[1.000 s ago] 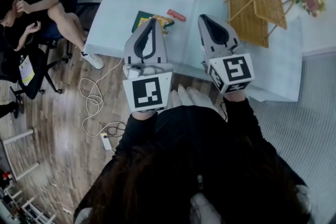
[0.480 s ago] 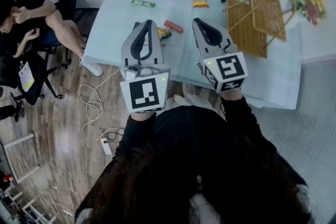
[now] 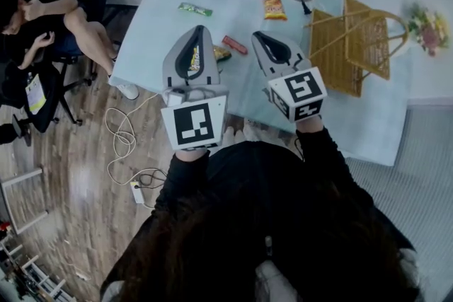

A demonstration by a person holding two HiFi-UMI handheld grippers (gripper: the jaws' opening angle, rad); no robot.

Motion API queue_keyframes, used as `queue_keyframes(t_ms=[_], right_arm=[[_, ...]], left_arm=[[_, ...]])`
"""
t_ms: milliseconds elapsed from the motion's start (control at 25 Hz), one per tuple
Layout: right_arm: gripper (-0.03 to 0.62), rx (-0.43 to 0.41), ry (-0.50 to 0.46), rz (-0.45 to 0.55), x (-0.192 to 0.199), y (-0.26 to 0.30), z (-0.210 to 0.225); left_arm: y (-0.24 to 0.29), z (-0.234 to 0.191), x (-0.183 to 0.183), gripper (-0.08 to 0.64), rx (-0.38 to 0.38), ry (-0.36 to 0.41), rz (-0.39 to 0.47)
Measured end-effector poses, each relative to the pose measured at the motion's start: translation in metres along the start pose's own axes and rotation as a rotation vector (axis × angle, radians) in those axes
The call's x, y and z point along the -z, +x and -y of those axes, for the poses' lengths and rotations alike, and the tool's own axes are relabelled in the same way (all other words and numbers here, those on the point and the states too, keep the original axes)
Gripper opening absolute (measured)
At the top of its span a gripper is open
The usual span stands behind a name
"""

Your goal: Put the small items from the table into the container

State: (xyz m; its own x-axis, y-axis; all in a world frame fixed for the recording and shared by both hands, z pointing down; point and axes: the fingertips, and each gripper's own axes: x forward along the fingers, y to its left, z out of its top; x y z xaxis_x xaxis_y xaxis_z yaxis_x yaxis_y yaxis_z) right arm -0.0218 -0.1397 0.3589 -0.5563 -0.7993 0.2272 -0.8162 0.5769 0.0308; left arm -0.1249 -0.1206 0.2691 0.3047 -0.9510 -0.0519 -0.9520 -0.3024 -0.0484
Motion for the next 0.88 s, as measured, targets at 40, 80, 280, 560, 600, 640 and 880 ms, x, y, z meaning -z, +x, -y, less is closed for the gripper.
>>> queue_keyframes(t_ms=[40, 80, 280, 560, 600, 640, 880], right_arm=[[0.028, -0.014, 0.003, -0.012, 0.004, 0.003, 0.000], [0.028, -0.029, 0.004, -0.028, 0.010, 0.006, -0.001], [0.035, -0.081, -0.003, -0.113, 0.038, 0.021, -0.002], [0.179, -0.147, -0.024, -0.263, 0.087, 0.038, -0.004], [0.184, -0.154, -0.031, -0.283, 0.094, 0.041, -0.004], [0.184, -0.158, -0.038, -0.302, 0.101, 0.044, -0.004], [0.242, -0.194, -0.066, -0.450, 0.149, 0.060, -0.004]], left_arm=[[0.001, -0.001, 0.001, 0.003, -0.005, 0.001, -0.004], [0.003, -0.002, 0.002, 0.002, -0.011, 0.002, -0.007], [0.005, -0.006, 0.004, 0.002, -0.036, 0.012, -0.020], [0.003, -0.011, 0.010, 0.002, -0.062, 0.022, -0.043], [0.003, -0.012, 0.011, 0.002, -0.064, 0.023, -0.046], [0.003, -0.013, 0.012, 0.003, -0.065, 0.025, -0.053], [0.002, -0.016, 0.019, 0.002, -0.074, 0.030, -0.081]])
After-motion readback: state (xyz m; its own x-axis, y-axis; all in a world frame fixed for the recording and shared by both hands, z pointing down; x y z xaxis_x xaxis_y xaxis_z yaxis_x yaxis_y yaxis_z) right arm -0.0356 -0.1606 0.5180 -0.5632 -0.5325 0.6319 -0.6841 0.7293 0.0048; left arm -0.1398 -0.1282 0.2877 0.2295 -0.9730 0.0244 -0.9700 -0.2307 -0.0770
